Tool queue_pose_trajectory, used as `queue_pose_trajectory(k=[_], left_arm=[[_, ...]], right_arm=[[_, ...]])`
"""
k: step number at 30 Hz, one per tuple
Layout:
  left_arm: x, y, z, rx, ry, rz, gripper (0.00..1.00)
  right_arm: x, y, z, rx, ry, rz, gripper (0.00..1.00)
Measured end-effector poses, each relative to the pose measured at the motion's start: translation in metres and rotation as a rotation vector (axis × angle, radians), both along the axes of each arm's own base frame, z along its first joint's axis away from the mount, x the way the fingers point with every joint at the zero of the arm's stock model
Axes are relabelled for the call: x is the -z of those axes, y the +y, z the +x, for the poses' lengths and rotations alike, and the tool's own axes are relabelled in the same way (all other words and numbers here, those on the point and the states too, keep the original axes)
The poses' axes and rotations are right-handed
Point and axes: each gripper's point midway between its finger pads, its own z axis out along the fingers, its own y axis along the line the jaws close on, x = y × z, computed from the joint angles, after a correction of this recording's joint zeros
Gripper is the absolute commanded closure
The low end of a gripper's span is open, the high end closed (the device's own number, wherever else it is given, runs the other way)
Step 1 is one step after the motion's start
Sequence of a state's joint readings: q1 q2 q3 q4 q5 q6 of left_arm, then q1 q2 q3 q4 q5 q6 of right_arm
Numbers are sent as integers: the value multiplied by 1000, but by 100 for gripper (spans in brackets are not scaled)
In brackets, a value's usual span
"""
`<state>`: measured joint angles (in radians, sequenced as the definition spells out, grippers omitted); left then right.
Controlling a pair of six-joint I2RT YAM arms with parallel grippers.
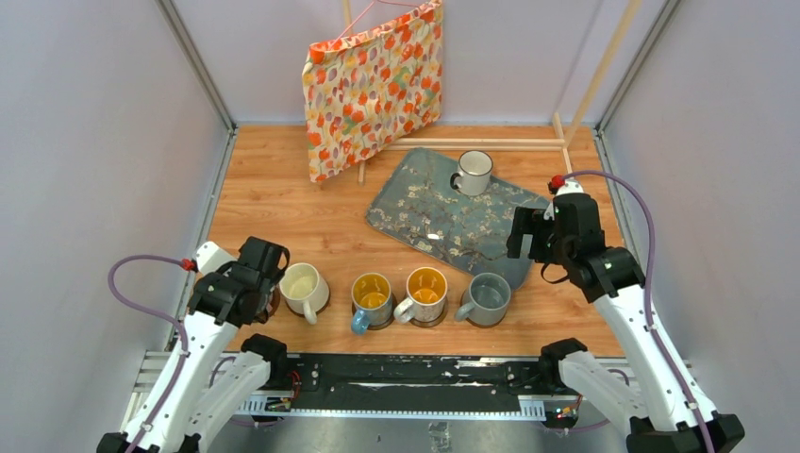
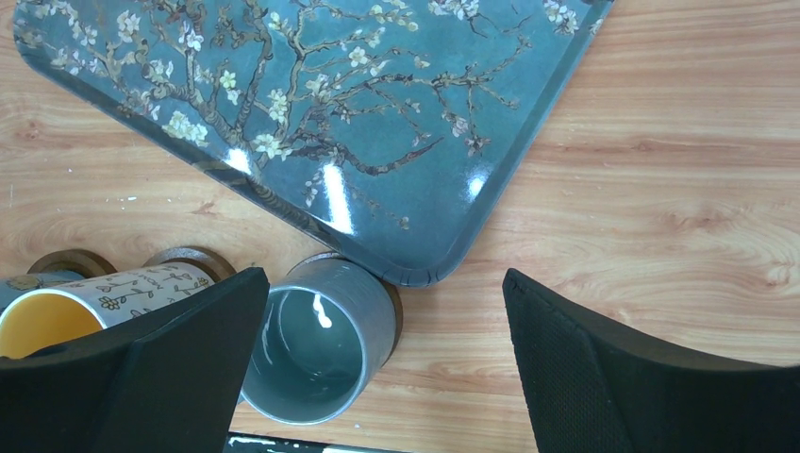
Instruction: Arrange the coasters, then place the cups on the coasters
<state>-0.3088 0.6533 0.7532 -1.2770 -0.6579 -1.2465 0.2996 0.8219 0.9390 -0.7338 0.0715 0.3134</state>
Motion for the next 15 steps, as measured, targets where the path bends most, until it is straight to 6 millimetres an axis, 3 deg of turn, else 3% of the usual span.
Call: queue_pose_trajectory(k=[9, 15], left_arm=[[-29, 17, 2, -1, -2, 115, 0], [-71, 28, 11, 13, -46, 205, 0]], right_arm=[[0, 0, 0, 0, 1, -1, 0], [0, 0, 0, -2, 1, -1, 0]])
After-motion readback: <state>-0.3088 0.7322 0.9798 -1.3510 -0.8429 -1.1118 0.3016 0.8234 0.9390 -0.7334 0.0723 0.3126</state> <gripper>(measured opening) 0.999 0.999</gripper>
